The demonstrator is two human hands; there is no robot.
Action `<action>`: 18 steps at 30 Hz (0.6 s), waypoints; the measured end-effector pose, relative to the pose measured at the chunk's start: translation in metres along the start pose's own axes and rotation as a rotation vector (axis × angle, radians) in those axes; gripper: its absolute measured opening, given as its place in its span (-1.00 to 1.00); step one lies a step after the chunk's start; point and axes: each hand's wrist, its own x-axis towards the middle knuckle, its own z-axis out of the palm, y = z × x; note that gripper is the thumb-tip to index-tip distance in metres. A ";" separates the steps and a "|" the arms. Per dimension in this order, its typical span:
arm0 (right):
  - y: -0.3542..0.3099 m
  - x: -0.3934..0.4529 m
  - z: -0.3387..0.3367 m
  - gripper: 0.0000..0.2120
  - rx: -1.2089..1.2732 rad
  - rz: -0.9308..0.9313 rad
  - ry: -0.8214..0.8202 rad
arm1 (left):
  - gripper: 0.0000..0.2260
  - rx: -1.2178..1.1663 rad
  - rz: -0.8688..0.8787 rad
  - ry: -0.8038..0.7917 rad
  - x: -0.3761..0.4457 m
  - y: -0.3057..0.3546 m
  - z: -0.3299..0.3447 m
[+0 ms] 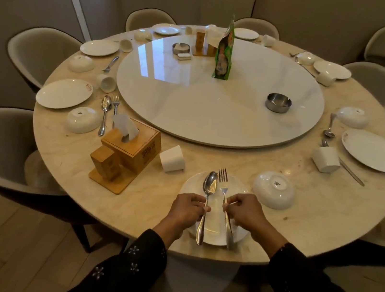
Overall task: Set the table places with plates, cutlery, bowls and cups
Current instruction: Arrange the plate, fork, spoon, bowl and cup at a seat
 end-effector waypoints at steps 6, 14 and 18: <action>0.013 -0.010 0.001 -0.88 0.003 0.056 0.014 | -0.68 0.051 -0.010 -0.015 0.000 -0.011 0.012; 0.019 -0.010 0.008 -0.82 -0.058 0.059 0.019 | -0.67 0.194 0.001 0.045 -0.002 -0.021 0.022; 0.019 -0.011 0.012 -0.85 -0.046 0.042 0.037 | -0.62 0.260 0.021 0.068 -0.004 -0.019 0.024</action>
